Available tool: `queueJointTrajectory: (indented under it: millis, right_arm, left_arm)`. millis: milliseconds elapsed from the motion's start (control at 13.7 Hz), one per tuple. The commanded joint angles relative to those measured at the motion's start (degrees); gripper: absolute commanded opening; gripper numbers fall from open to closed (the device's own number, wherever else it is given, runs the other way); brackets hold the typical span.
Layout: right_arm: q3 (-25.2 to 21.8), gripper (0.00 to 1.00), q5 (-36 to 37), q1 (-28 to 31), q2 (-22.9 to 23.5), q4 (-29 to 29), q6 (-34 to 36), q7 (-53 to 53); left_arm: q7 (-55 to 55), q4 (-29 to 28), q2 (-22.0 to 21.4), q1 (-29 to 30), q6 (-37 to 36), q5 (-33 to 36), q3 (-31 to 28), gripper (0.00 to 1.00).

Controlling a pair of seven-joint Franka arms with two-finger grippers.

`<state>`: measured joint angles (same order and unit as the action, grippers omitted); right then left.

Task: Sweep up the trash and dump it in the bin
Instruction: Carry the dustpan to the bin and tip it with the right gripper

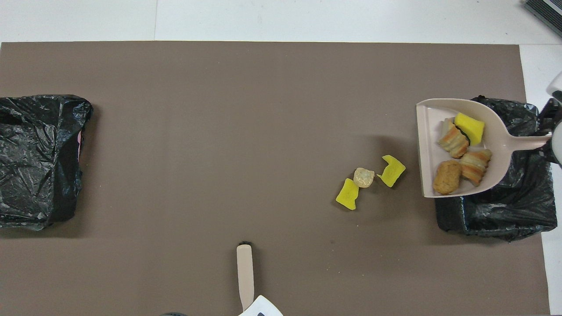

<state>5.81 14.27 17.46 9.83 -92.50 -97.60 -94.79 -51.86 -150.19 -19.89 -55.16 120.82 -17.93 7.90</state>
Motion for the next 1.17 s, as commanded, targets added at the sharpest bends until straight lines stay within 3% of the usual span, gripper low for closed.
queueJointTrajectory:
  millis: [0,291,728,1093]
  right_arm:
    - [0.7,0.00,5.6,3.7,-1.0,-0.6,-0.6,-1.9]
    - [0.6,0.00,20.0,4.7,-3.1,-4.8,-7.0,0.8]
    - [0.9,0.00,35.9,0.9,-10.1,-16.8,-9.4,20.9]
    - [0.9,0.00,40.5,-0.3,-10.4,-16.5,-8.5,24.3]
  left_arm:
    - [-0.6,-1.4,-1.0,-1.1,1.8,-3.2,-0.9,0.00]
    - [1.6,-1.4,-0.7,-0.5,1.6,-4.0,-1.0,0.00]
    - [7.5,-1.4,-0.3,0.9,0.9,-4.0,-1.0,0.02]
    - [7.6,-1.3,-0.2,2.3,0.4,-4.0,-1.1,0.25]
